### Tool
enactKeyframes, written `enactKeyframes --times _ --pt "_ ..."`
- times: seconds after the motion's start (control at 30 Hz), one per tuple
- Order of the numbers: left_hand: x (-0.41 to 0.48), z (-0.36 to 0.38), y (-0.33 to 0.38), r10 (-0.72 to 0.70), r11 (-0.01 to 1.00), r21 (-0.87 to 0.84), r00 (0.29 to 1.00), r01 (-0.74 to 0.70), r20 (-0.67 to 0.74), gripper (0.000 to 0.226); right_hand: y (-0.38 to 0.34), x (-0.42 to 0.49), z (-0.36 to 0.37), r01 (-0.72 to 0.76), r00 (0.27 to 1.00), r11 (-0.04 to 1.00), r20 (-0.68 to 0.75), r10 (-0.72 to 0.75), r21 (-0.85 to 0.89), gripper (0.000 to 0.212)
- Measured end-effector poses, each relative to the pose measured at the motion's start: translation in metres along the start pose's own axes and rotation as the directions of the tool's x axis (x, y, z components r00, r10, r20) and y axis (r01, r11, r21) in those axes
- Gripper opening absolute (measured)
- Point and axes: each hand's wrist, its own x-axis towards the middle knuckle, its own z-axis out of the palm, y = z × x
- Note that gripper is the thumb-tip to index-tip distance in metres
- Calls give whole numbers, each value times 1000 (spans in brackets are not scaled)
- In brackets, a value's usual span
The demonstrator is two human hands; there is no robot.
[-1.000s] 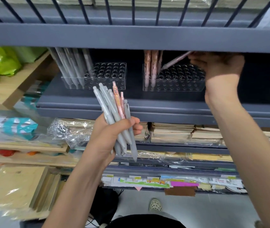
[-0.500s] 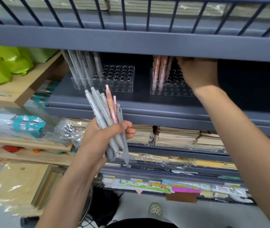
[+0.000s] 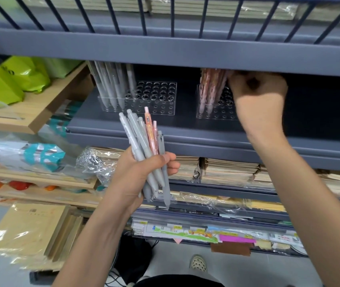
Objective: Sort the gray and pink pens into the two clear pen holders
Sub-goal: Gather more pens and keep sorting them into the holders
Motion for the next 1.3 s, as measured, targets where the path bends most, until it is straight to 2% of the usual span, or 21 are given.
enactKeyframes --times 0.07,0.13,0.2,0.3,0.43,0.53,0.67,0.83,0.97,1.13,1.23,1.3 --pt "0 3 -1 -6 1000 4 1000 6 30 32 -11 -18 5 -23 962 1000 271 20 9 11" --pt "1 5 -3 -16 999 32 998 14 53 31 -22 -29 12 -27 868 999 495 38 -29 14" --pt "0 7 -4 -24 998 62 997 19 75 37 -29 -34 18 -35 772 998 634 54 -44 22" --pt "-1 9 -2 -29 997 80 995 21 92 44 -31 -40 26 -54 670 998 741 53 -23 19" --pt "-1 6 0 -60 996 68 994 55 87 43 -26 -44 33 -161 643 987 761 90 19 14" --pt "1 7 -1 -102 995 21 992 101 71 33 -23 -47 38 -238 631 971 761 150 7 13" --pt "6 11 1 -130 991 -14 990 131 51 26 -18 -48 43 -350 676 935 704 217 48 11" --pt "10 17 4 -132 990 -40 990 135 52 22 -14 -48 43 -354 749 934 614 248 54 3" --pt "10 20 1 -133 986 -96 989 139 61 27 -12 -47 37 -390 754 919 593 282 59 5" --pt "10 21 -1 -143 977 -150 989 148 42 11 -11 -45 27 -510 727 825 634 263 243 10" --pt "11 22 -1 -144 978 -149 990 143 5 16 -7 -45 23 -496 710 828 671 214 262 13" --pt "10 22 -1 -144 978 -155 989 138 -29 23 -4 -46 20 -441 728 855 666 164 271 13"
